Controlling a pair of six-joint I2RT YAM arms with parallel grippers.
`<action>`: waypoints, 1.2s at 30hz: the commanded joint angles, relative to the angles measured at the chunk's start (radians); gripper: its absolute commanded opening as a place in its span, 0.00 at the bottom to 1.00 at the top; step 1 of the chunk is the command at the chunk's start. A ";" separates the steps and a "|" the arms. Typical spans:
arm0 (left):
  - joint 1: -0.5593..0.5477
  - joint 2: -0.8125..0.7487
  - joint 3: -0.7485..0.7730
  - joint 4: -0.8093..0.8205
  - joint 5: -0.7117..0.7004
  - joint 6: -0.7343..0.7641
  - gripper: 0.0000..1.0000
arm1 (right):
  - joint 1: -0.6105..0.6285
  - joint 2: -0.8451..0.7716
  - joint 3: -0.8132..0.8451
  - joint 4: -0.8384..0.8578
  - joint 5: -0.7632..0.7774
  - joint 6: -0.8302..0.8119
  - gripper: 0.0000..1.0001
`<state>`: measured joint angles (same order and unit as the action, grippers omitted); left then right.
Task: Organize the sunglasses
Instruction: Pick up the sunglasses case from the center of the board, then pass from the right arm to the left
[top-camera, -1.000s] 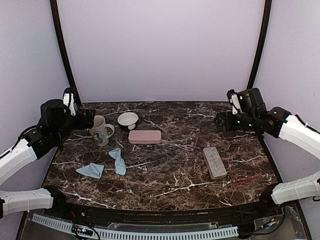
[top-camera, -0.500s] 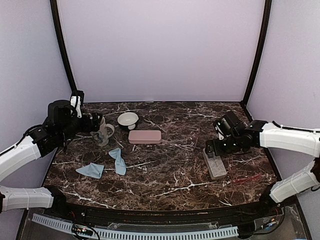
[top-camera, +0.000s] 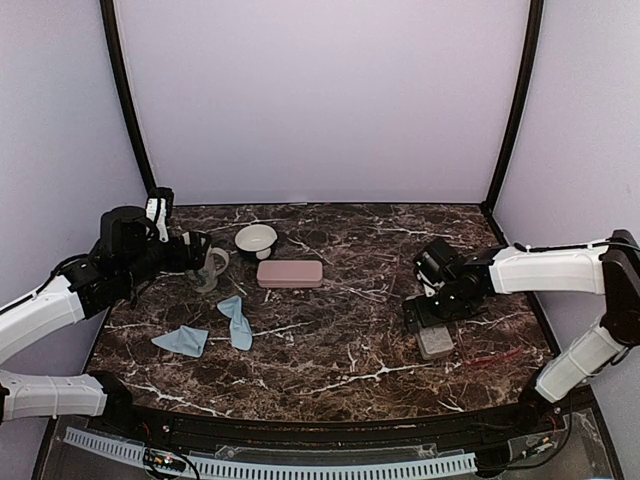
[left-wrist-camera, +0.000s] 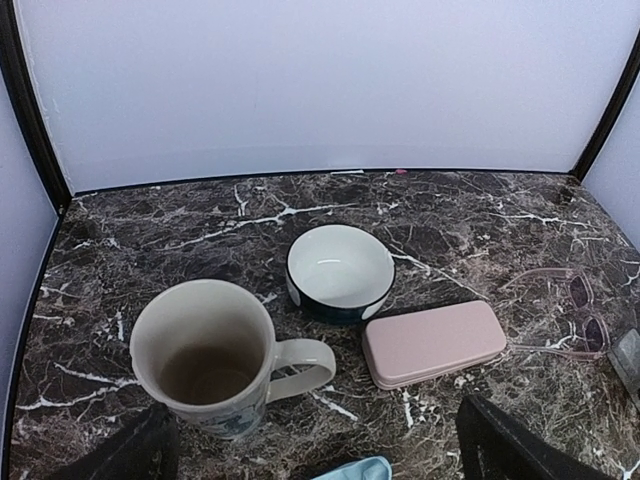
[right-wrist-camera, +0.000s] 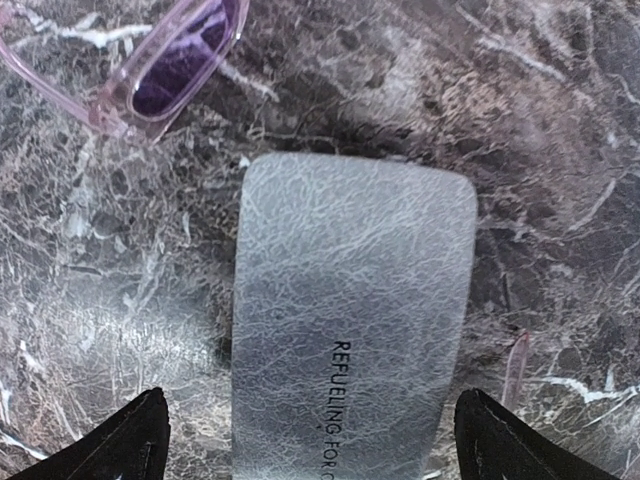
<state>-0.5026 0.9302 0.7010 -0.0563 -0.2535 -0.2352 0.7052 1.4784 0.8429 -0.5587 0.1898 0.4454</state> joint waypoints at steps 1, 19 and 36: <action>-0.008 -0.017 -0.010 0.030 0.010 -0.010 0.99 | 0.007 0.030 -0.020 0.018 -0.029 -0.020 1.00; -0.070 -0.017 -0.089 0.133 0.074 -0.004 0.99 | 0.023 0.000 -0.018 0.039 -0.059 -0.060 0.65; -0.201 0.101 -0.198 0.478 0.379 0.056 0.98 | 0.104 -0.137 0.124 0.203 -0.562 -0.282 0.46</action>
<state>-0.6632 0.9905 0.5217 0.2638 -0.0223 -0.2180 0.7982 1.3418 0.8680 -0.4892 -0.1619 0.2298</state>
